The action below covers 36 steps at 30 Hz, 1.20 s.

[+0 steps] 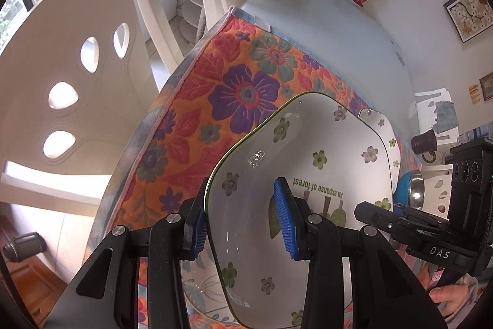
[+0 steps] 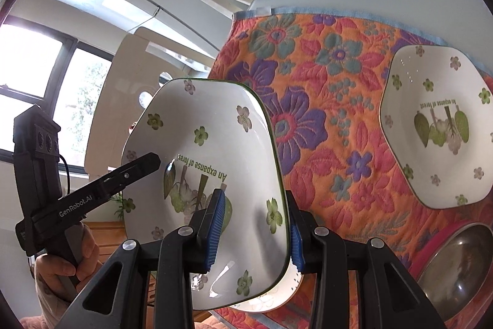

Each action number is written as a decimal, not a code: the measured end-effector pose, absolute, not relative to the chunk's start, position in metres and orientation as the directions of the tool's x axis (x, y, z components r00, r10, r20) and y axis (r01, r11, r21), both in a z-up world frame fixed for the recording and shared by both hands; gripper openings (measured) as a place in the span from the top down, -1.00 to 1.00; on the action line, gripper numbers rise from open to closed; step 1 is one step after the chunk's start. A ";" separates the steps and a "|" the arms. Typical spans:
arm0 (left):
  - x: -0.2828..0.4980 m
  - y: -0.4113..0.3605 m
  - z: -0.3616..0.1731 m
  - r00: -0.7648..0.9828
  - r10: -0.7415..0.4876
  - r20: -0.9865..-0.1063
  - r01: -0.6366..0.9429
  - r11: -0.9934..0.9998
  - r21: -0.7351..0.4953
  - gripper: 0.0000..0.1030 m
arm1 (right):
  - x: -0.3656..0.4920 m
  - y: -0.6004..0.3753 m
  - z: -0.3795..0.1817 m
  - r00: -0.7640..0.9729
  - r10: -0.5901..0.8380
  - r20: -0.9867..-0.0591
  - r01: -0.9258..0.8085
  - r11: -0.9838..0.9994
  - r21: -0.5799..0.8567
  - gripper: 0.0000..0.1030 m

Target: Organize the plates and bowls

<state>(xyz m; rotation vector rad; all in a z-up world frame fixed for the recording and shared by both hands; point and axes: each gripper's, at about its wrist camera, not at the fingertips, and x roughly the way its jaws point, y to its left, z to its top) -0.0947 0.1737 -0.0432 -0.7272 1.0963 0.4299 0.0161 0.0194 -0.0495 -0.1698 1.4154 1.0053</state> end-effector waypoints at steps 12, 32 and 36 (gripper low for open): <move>-0.121 0.166 -0.068 0.377 -0.057 -0.924 -0.667 0.676 -0.314 0.32 | -0.004 0.017 -0.079 -0.208 0.417 -0.885 -0.667 0.601 0.440 0.28; -0.132 0.150 -0.098 0.301 -0.087 -0.950 -0.661 0.699 -0.273 0.32 | -0.025 0.001 -0.122 -0.284 0.351 -0.892 -0.641 0.623 0.449 0.28; -0.133 0.146 -0.109 0.273 -0.094 -0.958 -0.660 0.706 -0.257 0.32 | -0.026 0.000 -0.128 -0.290 0.339 -0.895 -0.638 0.629 0.445 0.28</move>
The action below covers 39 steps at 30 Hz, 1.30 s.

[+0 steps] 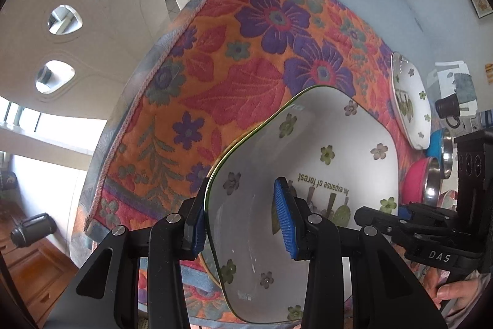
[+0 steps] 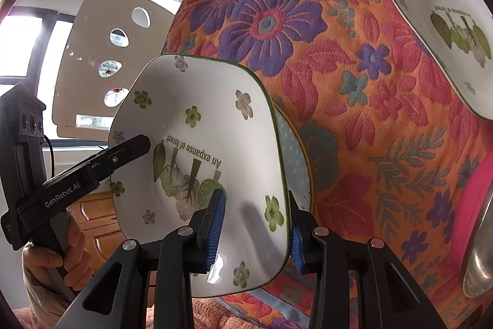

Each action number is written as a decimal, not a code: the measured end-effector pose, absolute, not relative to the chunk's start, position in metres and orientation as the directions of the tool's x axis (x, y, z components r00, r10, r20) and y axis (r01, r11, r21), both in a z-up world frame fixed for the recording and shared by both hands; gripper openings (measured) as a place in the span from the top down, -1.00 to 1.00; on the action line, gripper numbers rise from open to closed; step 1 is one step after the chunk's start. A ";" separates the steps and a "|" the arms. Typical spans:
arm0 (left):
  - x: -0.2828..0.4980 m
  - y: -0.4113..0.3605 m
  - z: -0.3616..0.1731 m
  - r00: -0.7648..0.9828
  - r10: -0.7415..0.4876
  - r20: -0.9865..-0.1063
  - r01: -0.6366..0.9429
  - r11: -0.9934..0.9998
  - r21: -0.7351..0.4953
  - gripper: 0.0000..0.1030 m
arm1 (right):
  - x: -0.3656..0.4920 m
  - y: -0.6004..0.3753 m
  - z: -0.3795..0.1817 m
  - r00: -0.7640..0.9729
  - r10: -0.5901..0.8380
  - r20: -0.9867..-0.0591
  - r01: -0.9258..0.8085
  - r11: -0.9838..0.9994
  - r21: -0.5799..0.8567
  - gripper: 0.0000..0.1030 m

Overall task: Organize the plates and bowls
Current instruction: 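Lower the held hexagonal plate onto the other hexagonal plate with both tools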

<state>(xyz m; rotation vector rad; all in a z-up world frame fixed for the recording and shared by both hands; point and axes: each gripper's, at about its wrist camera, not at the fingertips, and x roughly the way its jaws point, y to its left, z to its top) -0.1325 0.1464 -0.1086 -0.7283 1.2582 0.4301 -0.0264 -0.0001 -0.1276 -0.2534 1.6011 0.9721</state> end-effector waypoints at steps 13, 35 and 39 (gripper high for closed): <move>-0.135 0.140 -0.125 0.228 -0.094 -0.969 -0.651 0.725 -0.223 0.32 | -0.028 0.007 -0.139 -0.307 0.313 -0.898 -0.633 0.638 0.439 0.28; -0.126 0.136 -0.122 0.145 -0.036 -0.989 -0.637 0.761 -0.121 0.32 | -0.033 0.011 -0.147 -0.308 0.298 -0.903 -0.612 0.665 0.428 0.28; -0.121 0.134 -0.122 0.112 -0.015 -0.994 -0.632 0.771 -0.083 0.31 | -0.034 0.014 -0.148 -0.301 0.288 -0.909 -0.616 0.669 0.415 0.28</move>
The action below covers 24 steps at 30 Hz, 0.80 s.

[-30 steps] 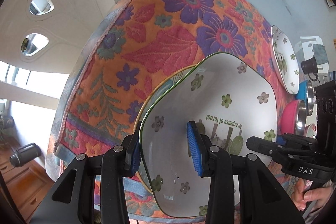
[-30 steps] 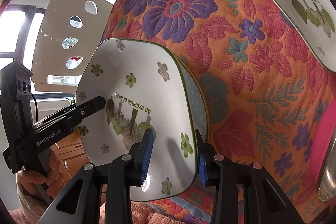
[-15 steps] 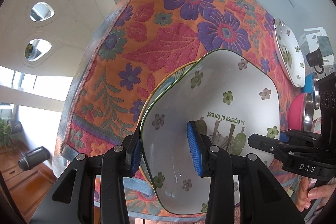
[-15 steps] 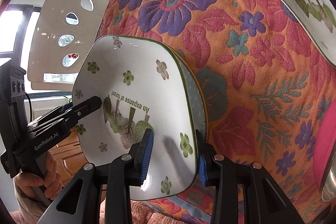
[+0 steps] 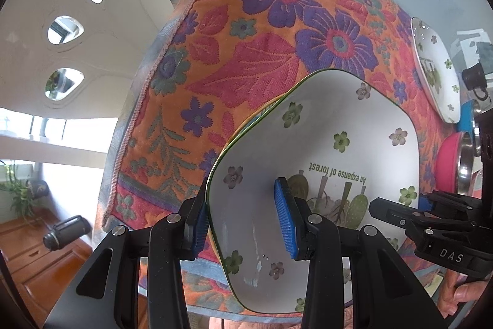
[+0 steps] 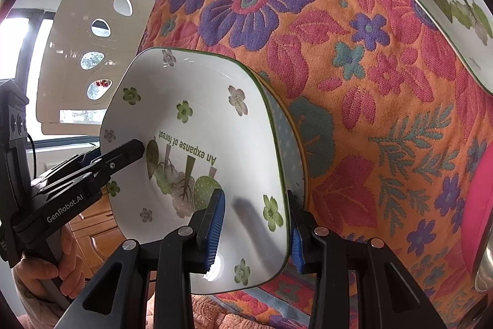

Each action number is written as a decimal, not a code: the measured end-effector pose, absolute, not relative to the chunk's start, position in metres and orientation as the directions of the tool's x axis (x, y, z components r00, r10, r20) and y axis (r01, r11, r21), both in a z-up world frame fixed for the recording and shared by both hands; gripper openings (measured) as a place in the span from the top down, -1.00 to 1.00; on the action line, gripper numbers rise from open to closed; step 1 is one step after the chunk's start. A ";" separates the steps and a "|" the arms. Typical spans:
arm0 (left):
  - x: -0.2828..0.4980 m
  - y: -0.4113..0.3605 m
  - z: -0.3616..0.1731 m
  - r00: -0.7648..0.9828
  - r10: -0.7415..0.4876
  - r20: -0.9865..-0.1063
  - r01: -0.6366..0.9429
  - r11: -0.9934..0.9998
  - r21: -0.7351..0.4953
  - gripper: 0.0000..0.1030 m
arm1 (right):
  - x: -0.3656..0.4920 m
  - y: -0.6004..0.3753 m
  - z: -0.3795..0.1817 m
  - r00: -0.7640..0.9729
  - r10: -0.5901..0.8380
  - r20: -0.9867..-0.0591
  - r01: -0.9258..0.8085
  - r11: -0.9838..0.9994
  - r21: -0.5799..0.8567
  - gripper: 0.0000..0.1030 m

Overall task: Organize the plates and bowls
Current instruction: 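Lower the held hexagonal plate onto the other hexagonal plate with both tools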

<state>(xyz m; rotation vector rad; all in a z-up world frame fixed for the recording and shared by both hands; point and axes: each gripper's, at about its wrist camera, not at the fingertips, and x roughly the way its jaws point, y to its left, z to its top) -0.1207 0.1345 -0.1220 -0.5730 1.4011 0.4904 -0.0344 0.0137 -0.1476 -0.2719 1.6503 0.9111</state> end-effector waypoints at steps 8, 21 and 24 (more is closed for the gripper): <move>-0.114 0.133 -0.123 0.091 -0.001 -0.996 -0.622 0.781 -0.057 0.30 | -0.033 0.015 -0.149 -0.309 0.282 -0.908 -0.614 0.670 0.417 0.28; -0.113 0.134 -0.120 0.105 -0.010 -0.994 -0.624 0.778 -0.073 0.30 | -0.033 0.019 -0.151 -0.317 0.277 -0.907 -0.614 0.669 0.419 0.27; -0.118 0.139 -0.123 0.110 -0.026 -0.994 -0.633 0.769 -0.090 0.30 | -0.034 0.018 -0.151 -0.326 0.279 -0.903 -0.607 0.671 0.426 0.27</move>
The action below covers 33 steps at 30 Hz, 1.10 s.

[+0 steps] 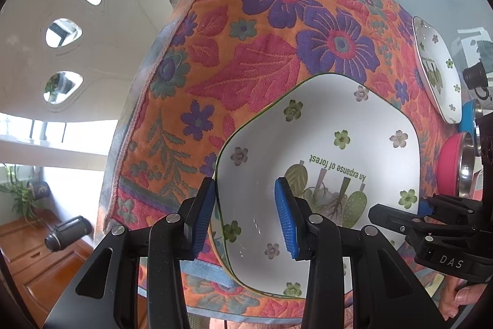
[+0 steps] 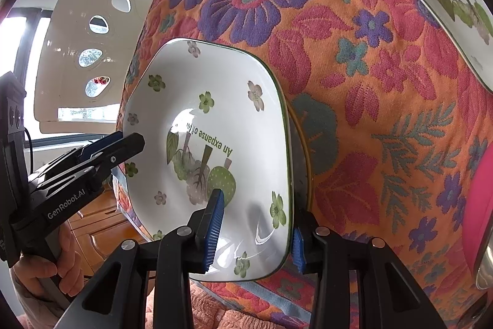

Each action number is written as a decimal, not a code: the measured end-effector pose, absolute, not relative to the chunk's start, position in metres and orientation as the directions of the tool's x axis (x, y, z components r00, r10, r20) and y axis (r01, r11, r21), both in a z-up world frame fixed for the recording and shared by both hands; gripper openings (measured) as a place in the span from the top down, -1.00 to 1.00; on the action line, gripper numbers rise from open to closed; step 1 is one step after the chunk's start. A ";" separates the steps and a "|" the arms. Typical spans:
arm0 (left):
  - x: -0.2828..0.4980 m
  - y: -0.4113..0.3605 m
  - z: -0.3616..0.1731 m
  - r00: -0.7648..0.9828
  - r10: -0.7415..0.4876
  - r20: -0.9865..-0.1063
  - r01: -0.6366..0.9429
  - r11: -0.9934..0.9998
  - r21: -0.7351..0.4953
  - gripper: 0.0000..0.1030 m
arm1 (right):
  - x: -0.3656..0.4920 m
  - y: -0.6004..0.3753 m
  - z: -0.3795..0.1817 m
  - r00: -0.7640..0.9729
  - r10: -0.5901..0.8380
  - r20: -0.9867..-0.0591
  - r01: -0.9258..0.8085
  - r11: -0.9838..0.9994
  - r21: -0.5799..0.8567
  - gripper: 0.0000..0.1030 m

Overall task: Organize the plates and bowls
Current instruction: 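Lower the held hexagonal plate onto the other hexagonal plate with both tools, then open both tools and withdraw them from the stacked plate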

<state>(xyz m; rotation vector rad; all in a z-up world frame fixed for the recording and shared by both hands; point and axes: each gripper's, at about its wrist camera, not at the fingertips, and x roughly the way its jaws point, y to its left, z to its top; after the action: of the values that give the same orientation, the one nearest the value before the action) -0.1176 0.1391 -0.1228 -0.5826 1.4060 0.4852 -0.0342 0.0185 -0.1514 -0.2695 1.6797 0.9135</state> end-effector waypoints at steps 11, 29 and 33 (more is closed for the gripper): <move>-0.120 0.138 -0.122 0.100 -0.024 -0.995 -0.636 0.767 -0.083 0.30 | -0.040 0.016 -0.152 -0.348 0.260 -0.901 -0.600 0.676 0.428 0.27; -0.125 0.142 -0.125 0.072 -0.034 -0.997 -0.669 0.740 -0.073 0.27 | -0.041 0.007 -0.146 -0.371 0.276 -0.887 -0.577 0.680 0.453 0.27; -0.126 0.142 -0.127 0.064 -0.030 -0.998 -0.668 0.741 -0.065 0.27 | -0.036 0.002 -0.140 -0.366 0.284 -0.886 -0.578 0.677 0.456 0.27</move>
<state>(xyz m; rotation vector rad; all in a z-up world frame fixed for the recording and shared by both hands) -0.1263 0.1423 -0.1274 -0.6109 1.4440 0.5297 -0.0361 0.0021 -0.1399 -0.2384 1.7224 0.9196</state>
